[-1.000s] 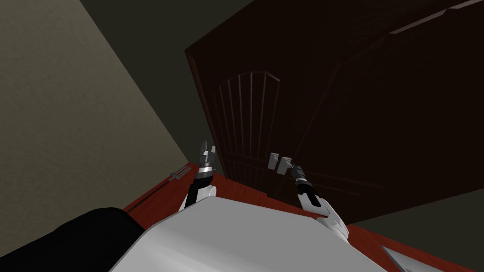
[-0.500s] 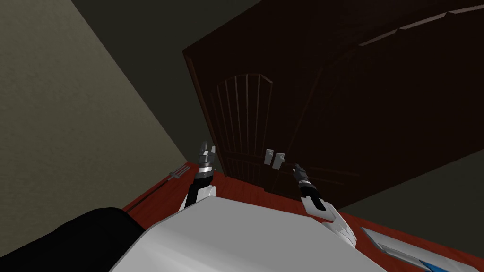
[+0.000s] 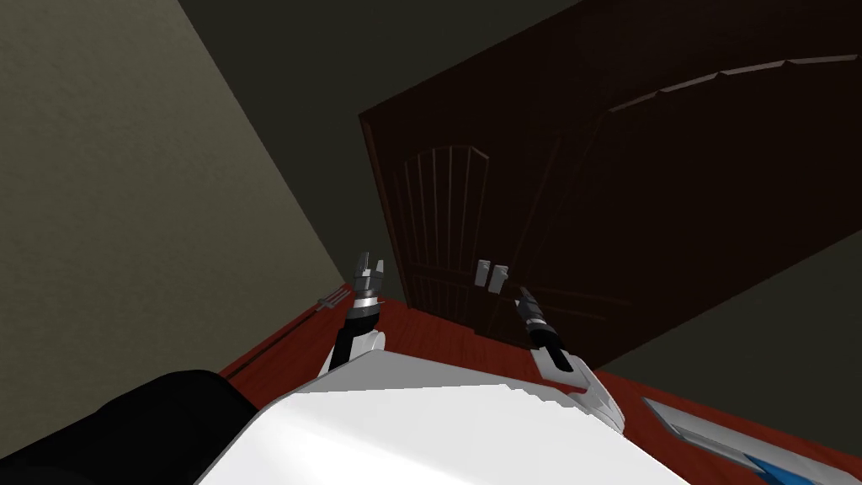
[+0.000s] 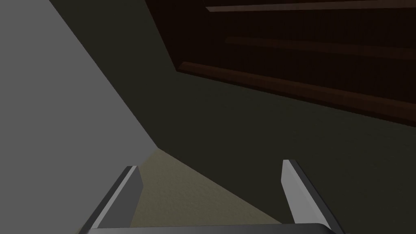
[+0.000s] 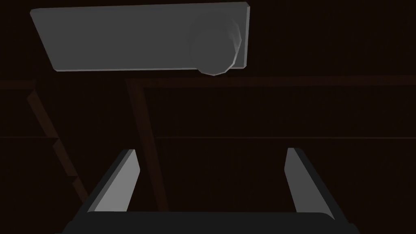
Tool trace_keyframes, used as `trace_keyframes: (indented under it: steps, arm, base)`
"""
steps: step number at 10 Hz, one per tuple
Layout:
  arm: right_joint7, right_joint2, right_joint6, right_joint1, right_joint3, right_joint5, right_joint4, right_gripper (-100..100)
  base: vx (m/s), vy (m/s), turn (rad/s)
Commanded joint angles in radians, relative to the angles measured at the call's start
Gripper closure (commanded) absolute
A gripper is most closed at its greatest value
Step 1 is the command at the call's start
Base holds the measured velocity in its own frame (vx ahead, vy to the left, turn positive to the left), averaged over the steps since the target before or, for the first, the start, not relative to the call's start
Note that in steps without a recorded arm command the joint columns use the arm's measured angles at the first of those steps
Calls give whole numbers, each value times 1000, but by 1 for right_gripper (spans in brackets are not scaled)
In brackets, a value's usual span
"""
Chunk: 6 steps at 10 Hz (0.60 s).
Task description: Pull the door open
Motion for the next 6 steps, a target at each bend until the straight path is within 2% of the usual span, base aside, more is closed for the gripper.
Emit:
trace_keyframes:
  steps: [1,2,4,6]
  arm:
    - [0,0,0,0,0,0,0,-100]
    - [2,-13,8,17,-26,-4,8,-100]
    - [10,-26,13,29,-59,-10,25,-100]
    - [15,-25,13,25,-65,-11,29,-100]
  base:
    - [-86,46,19]
    - [-18,-49,-171]
    - [45,-108,-154]
    - [163,-61,-25]
